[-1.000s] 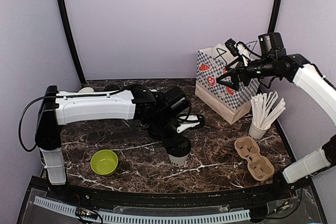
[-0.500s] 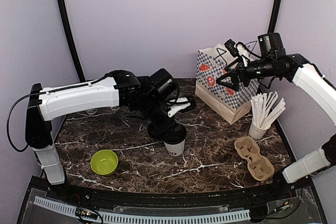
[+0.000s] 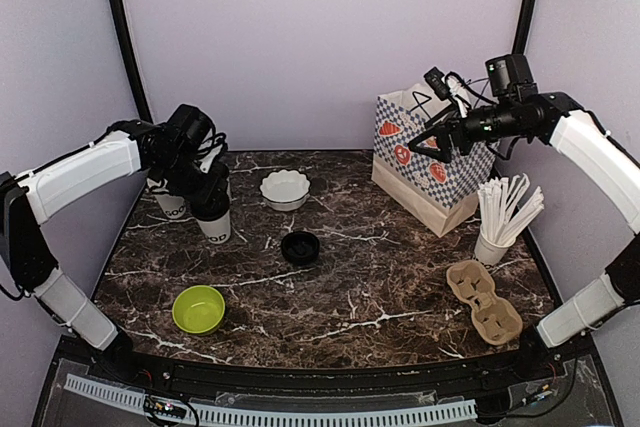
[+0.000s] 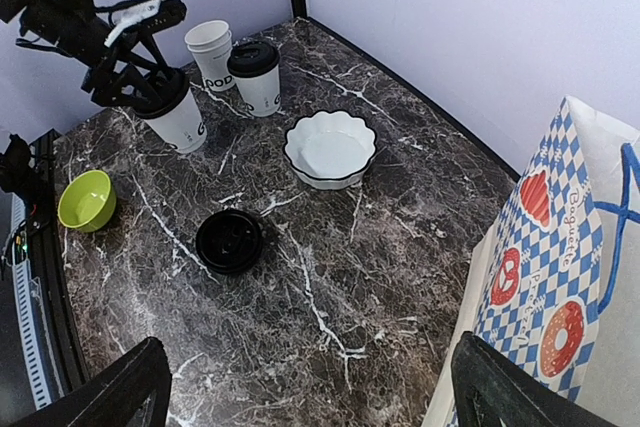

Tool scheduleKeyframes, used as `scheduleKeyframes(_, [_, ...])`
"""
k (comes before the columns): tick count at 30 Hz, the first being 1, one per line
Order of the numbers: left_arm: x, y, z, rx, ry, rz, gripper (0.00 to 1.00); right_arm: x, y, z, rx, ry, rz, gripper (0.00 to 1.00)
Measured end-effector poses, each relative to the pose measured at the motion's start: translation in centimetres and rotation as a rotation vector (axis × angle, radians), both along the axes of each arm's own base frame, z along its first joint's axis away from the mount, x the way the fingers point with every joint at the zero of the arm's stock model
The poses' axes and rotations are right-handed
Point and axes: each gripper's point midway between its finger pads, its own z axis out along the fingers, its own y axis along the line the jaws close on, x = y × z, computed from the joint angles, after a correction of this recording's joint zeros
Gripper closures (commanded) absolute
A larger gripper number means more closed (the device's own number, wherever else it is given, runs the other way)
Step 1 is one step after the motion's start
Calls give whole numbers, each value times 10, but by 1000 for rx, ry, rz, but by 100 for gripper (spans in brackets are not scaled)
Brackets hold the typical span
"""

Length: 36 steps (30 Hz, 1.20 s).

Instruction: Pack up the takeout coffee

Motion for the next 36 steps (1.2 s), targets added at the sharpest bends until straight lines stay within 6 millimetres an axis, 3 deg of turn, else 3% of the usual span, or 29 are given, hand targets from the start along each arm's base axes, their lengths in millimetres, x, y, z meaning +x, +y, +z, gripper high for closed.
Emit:
scheduleKeyframes(3, [1, 37, -28, 27, 65, 110, 36, 2, -2, 5, 6, -9, -8, 1])
scheduleKeyframes(8, [6, 64, -39, 38, 80, 189, 33, 4, -4, 7, 9, -10, -17, 1])
scheduleKeyframes(20, [9, 69, -52, 38, 85, 204, 21, 7, -9, 7, 8, -7, -31, 1])
scheduleKeyframes(27, [9, 71, -55, 49, 93, 204, 13, 18, -20, 25, 18, -29, -69, 1])
scheduleKeyframes(33, [8, 72, -55, 59, 95, 204, 13, 19, -27, 28, 19, -20, -87, 1])
scheduleKeyframes(36, [8, 71, -50, 53, 96, 201, 17, 27, -36, 39, 28, -30, -114, 1])
